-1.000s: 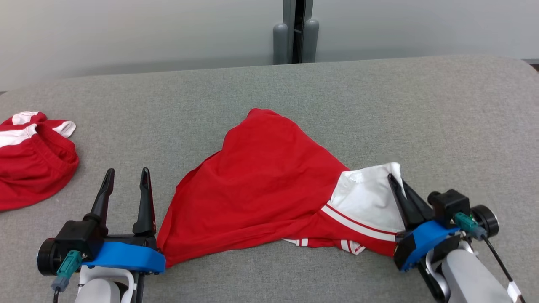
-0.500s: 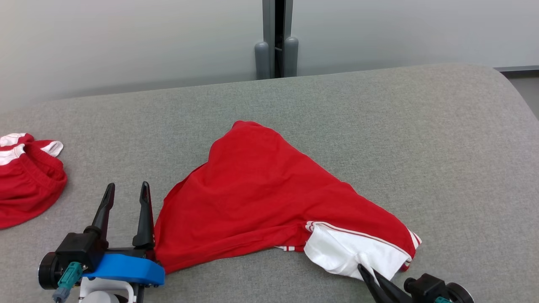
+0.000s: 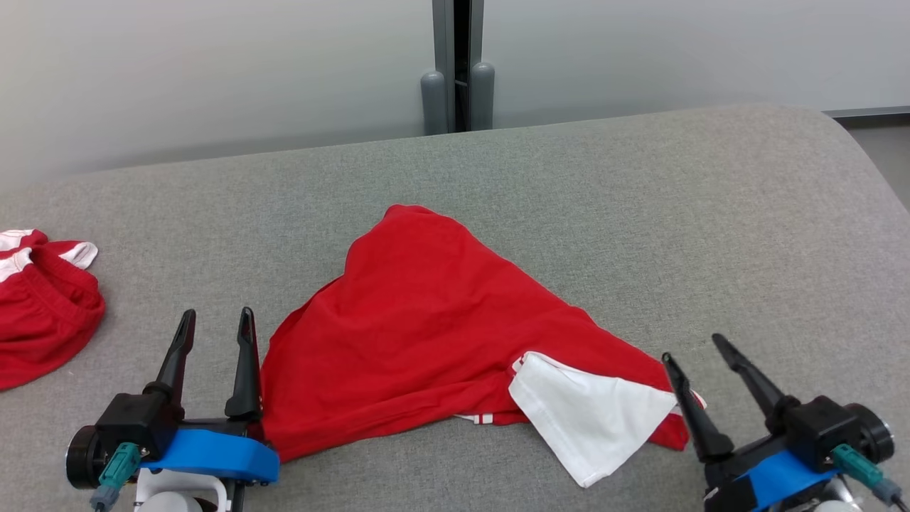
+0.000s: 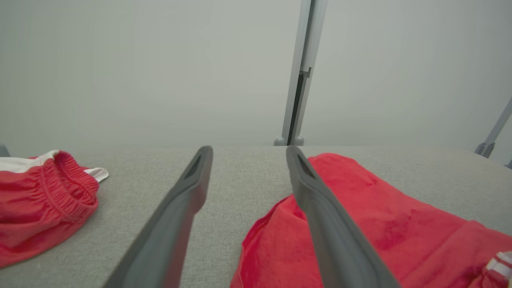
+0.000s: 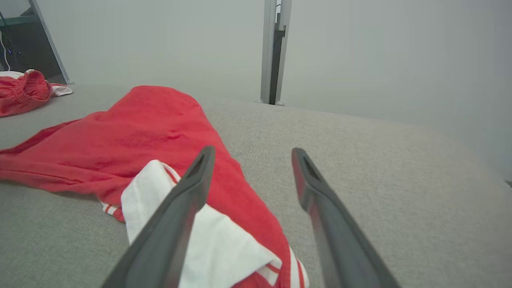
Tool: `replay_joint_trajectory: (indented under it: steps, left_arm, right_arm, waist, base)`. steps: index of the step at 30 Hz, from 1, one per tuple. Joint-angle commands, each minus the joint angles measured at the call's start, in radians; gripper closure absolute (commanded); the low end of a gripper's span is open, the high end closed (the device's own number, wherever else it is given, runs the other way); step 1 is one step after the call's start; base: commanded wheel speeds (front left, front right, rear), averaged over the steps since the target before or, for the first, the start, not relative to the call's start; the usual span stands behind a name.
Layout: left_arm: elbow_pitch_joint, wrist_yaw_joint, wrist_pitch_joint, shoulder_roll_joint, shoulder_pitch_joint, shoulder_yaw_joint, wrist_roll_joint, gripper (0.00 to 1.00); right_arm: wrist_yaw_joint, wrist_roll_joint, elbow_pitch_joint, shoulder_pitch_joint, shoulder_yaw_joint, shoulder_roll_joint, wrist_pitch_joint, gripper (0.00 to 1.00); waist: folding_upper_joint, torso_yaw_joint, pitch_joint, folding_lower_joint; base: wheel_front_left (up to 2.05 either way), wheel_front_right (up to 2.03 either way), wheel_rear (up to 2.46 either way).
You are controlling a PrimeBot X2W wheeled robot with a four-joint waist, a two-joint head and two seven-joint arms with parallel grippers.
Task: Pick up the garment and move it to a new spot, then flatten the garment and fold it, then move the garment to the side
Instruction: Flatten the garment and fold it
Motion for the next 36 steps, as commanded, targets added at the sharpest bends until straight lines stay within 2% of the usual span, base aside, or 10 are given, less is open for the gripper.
replay_joint_trajectory:
  steps: [1,9,18,27,28,29,30,36]
  left_arm:
    - [-0.002,0.001,-0.003,0.003,0.002,0.0,-0.002,0.0]
    - [-0.006,-0.001,-0.003,0.003,-0.013,-0.002,-0.002,0.0]
    - [-0.005,0.002,-0.003,0.003,-0.029,-0.005,-0.001,0.0]
    - [-0.002,-0.001,-0.003,0.003,-0.033,-0.001,0.002,0.0]
    - [-0.002,0.0,-0.003,0.003,-0.034,-0.002,0.001,0.0]
    - [-0.002,0.001,-0.003,0.003,-0.035,-0.003,0.0,0.0]
    - [-0.002,0.001,-0.003,0.003,-0.037,-0.005,-0.002,0.0]
    - [-0.006,0.008,-0.003,0.003,-0.042,-0.009,-0.008,0.0]
  right_arm:
    - [0.0,-0.019,-0.001,-0.015,-0.025,0.0,0.006,0.0]
    - [0.0,-0.086,0.111,-0.059,-0.12,0.041,0.049,0.0]
    - [0.0,-0.111,0.322,-0.103,-0.122,0.063,0.053,0.0]
    - [0.0,-0.076,0.473,-0.143,-0.056,0.08,0.066,0.0]
    - [0.0,-0.07,0.486,-0.149,-0.044,0.081,0.069,0.08]
    - [0.0,-0.064,0.498,-0.156,-0.032,0.08,0.068,0.65]
    - [0.0,-0.054,0.506,-0.163,-0.017,0.081,0.068,1.0]
    - [-0.001,-0.016,0.505,-0.232,-0.005,0.052,0.009,1.0]
  waist:
    - [-0.0001,0.002,0.003,0.0]
    - [-0.0001,0.017,0.029,0.0]
    - [-0.0001,0.031,0.049,0.0]
    - [-0.0001,0.026,0.058,0.0]
    - [-0.0001,0.025,0.059,0.0]
    - [-0.0001,0.025,0.06,0.0]
    - [-0.0001,0.025,0.06,0.0]
    - [-0.0001,0.027,0.064,0.0]
  base:
    - [0.0,0.0,0.0]
    - [0.0,0.0,0.0]
    - [0.0,0.0,0.0]
    - [0.0,0.0,0.0]
    - [0.0,0.0,0.0]
    - [0.0,0.0,0.0]
    - [0.0,0.0,0.0]
    - [0.0,0.0,0.0]
